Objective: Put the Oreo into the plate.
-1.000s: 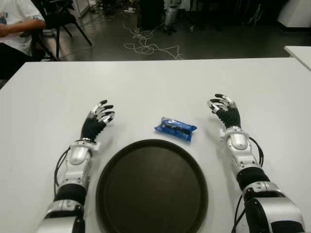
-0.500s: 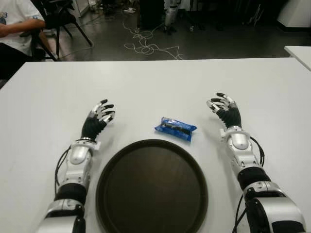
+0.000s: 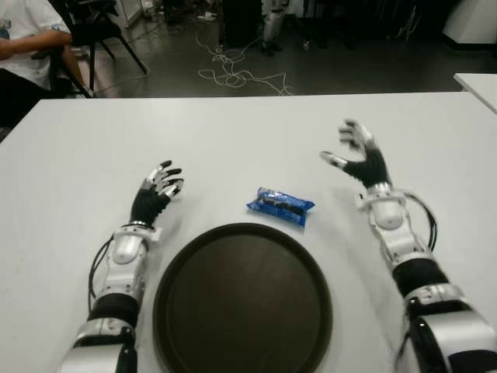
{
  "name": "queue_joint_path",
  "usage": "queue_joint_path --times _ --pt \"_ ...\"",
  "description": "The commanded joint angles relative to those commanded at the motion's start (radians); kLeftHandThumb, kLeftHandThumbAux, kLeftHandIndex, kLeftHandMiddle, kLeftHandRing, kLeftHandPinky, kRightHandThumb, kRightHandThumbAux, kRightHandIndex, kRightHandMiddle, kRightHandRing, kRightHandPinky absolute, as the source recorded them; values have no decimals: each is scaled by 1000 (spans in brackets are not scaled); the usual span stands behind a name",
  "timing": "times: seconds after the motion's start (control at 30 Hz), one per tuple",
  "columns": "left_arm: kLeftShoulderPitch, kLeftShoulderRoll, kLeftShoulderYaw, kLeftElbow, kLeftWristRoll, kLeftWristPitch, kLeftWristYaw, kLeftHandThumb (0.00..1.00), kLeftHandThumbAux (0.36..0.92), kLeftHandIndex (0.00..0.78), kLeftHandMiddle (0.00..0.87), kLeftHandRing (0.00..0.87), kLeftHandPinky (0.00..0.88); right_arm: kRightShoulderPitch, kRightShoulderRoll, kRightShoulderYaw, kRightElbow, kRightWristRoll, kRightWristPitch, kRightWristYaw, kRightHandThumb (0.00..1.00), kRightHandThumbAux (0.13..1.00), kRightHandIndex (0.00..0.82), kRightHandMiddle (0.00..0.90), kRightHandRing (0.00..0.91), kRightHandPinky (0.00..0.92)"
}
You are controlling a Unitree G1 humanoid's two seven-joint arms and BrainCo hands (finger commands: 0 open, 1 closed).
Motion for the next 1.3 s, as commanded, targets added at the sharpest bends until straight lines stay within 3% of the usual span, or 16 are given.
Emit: queue_joint_path --times 0.1,0.2,0.33,0.43,0.77,1.3 --pt "-1 1 2 5 -3 -1 -5 103 639 122 221 232 242 -5 -40 62 -36 -96 33 7 2 653 74 133 142 105" --pt "-3 2 2 7 -4 1 -6 105 634 123 223 234 247 -2 -53 98 -95 -157 101 23 0 638 28 66 82 74" --pt "-3 1 5 4 -10 7 -7 120 646 127 229 241 254 -20 -74 185 -284 -291 300 175 0 645 5 16 22 35" --pt "-3 1 4 3 -9 8 -7 122 647 129 228 240 250 -22 -80 211 -331 -322 362 240 0 660 1 5 7 13" --pt "-3 1 8 0 -14 18 -9 133 669 135 234 249 254 -59 -87 296 -288 -373 395 310 0 732 0 0 0 0" --pt "11 1 0 -17 1 8 2 108 687 129 227 237 245 -43 -98 358 -394 -402 438 411 0 784 0 0 0 0"
